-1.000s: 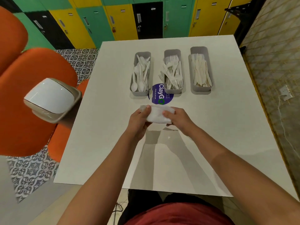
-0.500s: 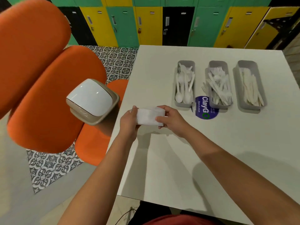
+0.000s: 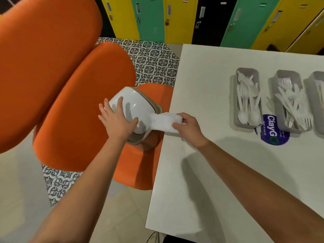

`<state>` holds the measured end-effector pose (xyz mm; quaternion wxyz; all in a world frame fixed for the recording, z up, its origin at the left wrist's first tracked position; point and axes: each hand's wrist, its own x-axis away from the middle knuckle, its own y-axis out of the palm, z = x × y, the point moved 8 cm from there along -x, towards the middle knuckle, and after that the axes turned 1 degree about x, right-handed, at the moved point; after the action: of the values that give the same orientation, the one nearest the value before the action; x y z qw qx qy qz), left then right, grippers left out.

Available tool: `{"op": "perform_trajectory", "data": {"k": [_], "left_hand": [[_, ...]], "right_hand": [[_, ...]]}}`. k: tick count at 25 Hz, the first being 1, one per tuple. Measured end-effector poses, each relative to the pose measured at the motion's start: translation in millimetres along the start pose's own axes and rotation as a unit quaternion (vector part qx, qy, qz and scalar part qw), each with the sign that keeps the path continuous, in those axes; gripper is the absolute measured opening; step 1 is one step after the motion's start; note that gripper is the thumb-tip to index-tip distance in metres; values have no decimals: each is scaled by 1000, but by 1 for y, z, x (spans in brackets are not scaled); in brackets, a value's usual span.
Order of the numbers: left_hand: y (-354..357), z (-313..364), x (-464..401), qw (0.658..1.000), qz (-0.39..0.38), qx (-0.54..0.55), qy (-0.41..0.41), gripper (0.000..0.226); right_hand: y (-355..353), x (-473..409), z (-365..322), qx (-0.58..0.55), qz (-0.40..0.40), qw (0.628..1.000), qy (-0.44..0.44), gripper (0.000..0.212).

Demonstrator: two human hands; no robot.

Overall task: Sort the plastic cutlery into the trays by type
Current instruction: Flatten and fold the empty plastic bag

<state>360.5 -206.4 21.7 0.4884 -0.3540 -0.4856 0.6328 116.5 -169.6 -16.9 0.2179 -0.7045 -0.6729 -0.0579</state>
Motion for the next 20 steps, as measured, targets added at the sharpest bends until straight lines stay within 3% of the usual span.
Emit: {"op": "perform_trajectory", "data": {"k": [4, 12, 17, 20], "left_hand": [[27, -17, -23, 996, -81, -42, 11, 98], [36, -16, -18, 992, 62, -98, 56, 82], [41, -13, -23, 989, 61, -131, 34, 86], [45, -17, -23, 989, 50, -136, 38, 87]], "right_hand": [[26, -19, -5, 63, -9, 998, -2, 30], [55, -45, -11, 150, 23, 988, -34, 30], [85, -68, -17, 152, 15, 988, -17, 27], [113, -75, -5, 132, -66, 987, 61, 54]]}}
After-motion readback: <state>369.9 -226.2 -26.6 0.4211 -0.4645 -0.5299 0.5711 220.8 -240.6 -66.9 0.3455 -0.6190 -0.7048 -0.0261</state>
